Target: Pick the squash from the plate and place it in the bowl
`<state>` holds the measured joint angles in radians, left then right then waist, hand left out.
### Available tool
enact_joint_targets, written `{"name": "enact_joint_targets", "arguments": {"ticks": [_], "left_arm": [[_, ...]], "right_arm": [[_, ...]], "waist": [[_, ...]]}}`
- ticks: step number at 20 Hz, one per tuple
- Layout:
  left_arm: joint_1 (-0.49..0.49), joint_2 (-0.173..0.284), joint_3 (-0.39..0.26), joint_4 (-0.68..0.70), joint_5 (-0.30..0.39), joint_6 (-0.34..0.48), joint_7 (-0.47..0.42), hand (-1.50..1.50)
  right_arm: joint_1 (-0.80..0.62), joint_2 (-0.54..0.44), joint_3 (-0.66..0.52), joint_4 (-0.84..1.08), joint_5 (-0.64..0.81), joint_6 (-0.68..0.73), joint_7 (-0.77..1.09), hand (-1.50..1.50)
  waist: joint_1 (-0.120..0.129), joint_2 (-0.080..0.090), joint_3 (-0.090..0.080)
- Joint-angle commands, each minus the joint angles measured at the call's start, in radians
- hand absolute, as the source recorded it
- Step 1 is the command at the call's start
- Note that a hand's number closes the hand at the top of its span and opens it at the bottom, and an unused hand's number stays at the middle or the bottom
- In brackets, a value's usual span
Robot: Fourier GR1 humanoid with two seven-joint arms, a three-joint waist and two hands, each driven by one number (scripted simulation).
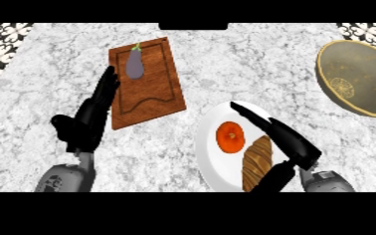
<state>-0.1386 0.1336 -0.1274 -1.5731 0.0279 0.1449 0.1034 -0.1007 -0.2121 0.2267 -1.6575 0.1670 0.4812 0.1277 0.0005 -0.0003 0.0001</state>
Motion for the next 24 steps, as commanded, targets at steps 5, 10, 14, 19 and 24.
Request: {"name": "enact_joint_targets", "arguments": {"ticks": [5, 10, 14, 19, 24], "left_arm": [[-0.045, -0.024, 0.05, 0.107, -0.027, -0.027, -0.07, 0.0], [0.041, -0.028, 0.024, -0.069, -0.041, -0.048, 0.03, 0.0], [0.067, -0.071, -0.01, -0.036, -0.086, 0.001, -0.016, 0.0], [0.013, -0.099, 0.01, 0.042, -0.078, -0.013, -0.034, 0.0], [-0.004, -0.039, 0.086, 0.025, -0.051, -0.075, -0.011, 0.0]], "right_arm": [[0.035, 0.063, 0.023, 0.156, 0.115, -0.043, -0.159, -1.5], [-0.048, 0.089, -0.024, 0.275, 0.161, -0.06, -0.198, -1.5], [-0.071, 0.086, 0.022, 0.317, 0.303, -0.163, -0.19, -1.5], [-0.162, 0.045, -0.033, 0.441, 0.328, -0.132, -0.257, -1.5], [-0.088, 0.104, 0.016, 0.474, 0.377, -0.156, -0.312, -1.5]], "waist": [[-0.002, 0.001, 0.0], [0.003, 0.0, 0.0], [0.007, 0.0, 0.0], [0.004, 0.001, 0.0], [0.001, 0.0, 0.0]]}}
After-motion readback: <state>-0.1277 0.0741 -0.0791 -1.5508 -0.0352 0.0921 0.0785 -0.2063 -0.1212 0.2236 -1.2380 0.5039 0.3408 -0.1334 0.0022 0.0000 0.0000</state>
